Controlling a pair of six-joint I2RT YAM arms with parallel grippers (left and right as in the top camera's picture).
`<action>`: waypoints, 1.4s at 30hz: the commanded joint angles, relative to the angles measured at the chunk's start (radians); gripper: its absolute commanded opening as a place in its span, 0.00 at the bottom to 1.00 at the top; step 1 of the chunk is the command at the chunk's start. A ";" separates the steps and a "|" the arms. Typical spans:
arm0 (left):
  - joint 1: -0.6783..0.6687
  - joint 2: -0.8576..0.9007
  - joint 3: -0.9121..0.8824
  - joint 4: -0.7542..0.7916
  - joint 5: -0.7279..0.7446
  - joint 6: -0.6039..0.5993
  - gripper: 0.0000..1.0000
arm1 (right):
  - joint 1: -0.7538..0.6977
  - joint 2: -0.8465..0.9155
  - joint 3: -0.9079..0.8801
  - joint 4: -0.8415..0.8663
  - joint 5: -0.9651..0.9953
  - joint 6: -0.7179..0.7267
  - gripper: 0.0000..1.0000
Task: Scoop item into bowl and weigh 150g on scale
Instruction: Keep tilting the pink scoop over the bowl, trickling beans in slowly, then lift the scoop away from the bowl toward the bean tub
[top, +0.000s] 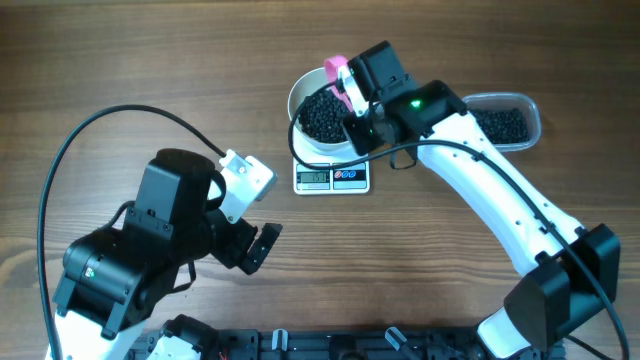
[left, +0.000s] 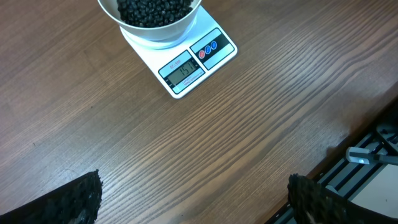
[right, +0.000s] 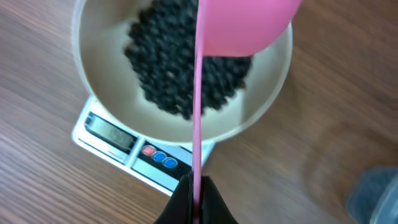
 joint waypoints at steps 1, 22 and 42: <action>0.005 -0.005 0.010 0.003 -0.002 0.012 1.00 | -0.015 -0.006 0.019 0.033 -0.046 -0.019 0.05; 0.005 -0.005 0.010 0.003 -0.002 0.012 1.00 | -0.018 -0.006 0.019 0.036 -0.113 -0.008 0.04; 0.005 -0.005 0.010 0.003 -0.002 0.012 1.00 | -0.196 -0.051 0.019 0.015 -0.143 0.125 0.04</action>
